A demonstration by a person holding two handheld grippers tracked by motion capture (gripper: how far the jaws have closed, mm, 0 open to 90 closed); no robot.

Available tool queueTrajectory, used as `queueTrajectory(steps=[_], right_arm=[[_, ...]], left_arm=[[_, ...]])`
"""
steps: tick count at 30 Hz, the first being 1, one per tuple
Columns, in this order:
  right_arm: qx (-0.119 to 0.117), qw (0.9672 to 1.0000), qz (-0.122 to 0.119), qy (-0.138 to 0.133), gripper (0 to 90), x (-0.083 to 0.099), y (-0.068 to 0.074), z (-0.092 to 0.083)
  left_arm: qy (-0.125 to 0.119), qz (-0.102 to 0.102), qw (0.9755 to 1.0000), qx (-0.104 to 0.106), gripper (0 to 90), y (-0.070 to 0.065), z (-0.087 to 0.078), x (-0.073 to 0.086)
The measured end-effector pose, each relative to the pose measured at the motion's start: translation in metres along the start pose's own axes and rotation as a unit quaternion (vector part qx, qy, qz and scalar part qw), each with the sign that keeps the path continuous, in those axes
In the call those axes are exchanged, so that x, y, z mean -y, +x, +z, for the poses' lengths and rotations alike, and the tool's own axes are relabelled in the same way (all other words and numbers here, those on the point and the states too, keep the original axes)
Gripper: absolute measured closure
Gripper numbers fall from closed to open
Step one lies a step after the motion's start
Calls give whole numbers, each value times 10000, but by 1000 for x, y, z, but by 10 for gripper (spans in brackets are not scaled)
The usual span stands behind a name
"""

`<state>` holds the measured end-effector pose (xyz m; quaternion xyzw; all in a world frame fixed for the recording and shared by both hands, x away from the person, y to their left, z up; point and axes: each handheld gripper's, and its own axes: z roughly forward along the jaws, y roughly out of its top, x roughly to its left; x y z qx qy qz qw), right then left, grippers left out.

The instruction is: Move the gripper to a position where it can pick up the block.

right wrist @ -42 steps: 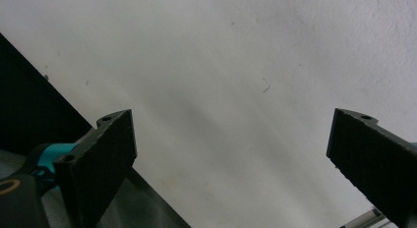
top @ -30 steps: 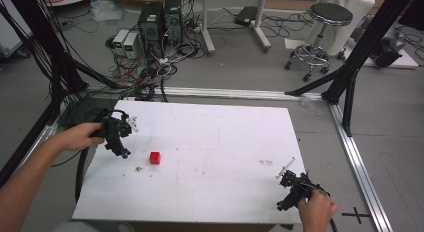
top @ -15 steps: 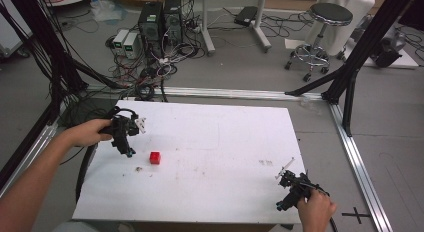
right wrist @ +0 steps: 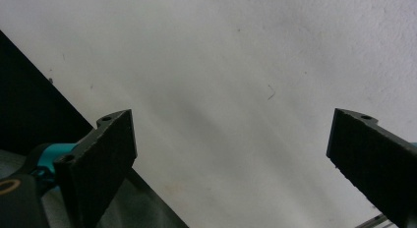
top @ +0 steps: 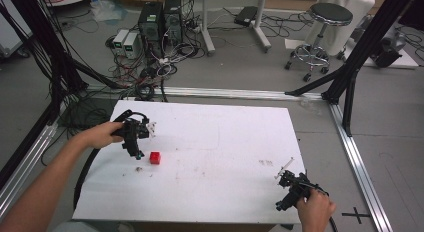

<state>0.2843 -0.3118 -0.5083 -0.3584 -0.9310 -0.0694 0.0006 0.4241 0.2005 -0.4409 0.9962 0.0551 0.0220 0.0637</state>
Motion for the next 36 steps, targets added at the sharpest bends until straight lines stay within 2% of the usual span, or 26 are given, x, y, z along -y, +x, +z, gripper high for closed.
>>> queueTrajectory(steps=[8,9,12,13,18,20,21,23,31,36], right_arm=[[-5,10000,-33,8,39,-1,1,0],[-2,10000,-42,7,39,-2,1,0],[-16,10000,-33,11,39,-2,1,0],[-11,10000,-22,15,39,-2,1,0],[-18,10000,-34,1,39,-2,1,0],[-23,10000,-26,8,39,-2,1,0],[-27,10000,-5,2,39,-2,2,0],[-27,10000,-13,5,39,-2,1,0],[-24,10000,-68,1,39,-2,1,1],[-38,10000,-20,10,39,-1,1,0]], left_arm=[[100,99,9998,133,233,0,15,-11],[156,183,9996,178,233,1,18,-14],[148,258,9993,222,235,1,21,-16],[126,306,9987,400,234,3,23,-18],[214,402,9981,410,233,3,31,-22],[300,506,9975,388,234,1,37,-24],[310,633,9966,423,235,0,42,-26],[340,703,9959,458,235,-1,46,-29],[548,850,9936,502,235,-2,59,-33],[615,922,9926,498,235,-3,65,-35]])
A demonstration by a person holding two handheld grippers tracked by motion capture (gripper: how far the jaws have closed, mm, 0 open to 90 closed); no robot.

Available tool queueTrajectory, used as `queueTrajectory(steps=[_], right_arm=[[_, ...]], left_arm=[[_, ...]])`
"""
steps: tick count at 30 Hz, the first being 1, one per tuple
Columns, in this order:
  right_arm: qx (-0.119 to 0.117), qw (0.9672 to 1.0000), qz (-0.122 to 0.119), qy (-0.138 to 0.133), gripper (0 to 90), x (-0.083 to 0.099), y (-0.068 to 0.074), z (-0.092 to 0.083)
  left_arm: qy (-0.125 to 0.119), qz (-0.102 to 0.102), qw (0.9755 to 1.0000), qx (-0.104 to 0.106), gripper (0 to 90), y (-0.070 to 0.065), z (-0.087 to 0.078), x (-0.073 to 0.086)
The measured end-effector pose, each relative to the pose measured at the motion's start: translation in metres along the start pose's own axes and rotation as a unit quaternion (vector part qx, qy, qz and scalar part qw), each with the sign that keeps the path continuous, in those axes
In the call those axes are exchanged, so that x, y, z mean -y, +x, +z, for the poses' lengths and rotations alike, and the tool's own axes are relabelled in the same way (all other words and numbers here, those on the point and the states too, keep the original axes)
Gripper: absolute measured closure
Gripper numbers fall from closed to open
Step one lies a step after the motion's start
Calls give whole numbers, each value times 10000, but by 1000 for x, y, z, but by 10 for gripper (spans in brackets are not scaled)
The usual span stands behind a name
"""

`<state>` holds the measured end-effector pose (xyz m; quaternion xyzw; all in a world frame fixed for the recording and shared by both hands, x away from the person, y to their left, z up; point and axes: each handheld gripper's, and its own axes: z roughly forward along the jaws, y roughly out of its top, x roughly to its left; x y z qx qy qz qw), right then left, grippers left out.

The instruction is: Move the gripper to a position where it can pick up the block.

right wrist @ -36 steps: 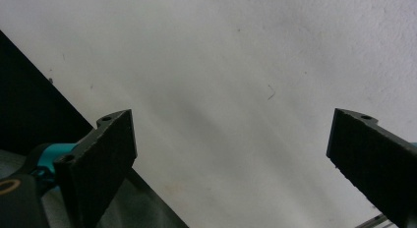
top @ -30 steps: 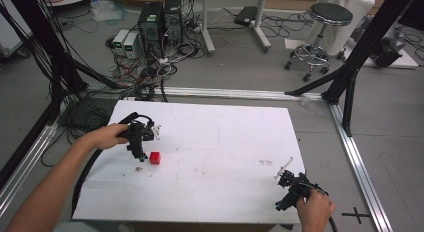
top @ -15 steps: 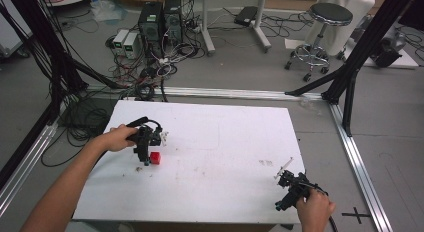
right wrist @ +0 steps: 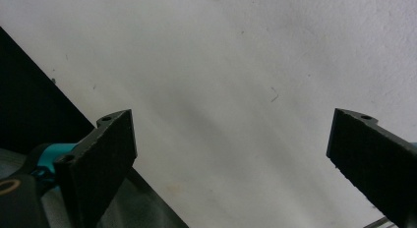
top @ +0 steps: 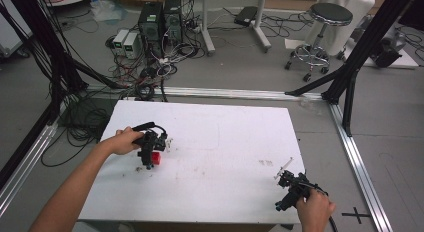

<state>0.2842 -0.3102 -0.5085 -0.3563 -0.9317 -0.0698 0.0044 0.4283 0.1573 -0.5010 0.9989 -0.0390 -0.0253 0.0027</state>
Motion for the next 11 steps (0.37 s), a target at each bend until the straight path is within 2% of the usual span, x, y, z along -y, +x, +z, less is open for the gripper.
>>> queueTrajectory(steps=[11], right_arm=[[-3,10000,-13,7,40,1,0,0]], left_arm=[[76,-4,10000,19,235,1,4,-1]])
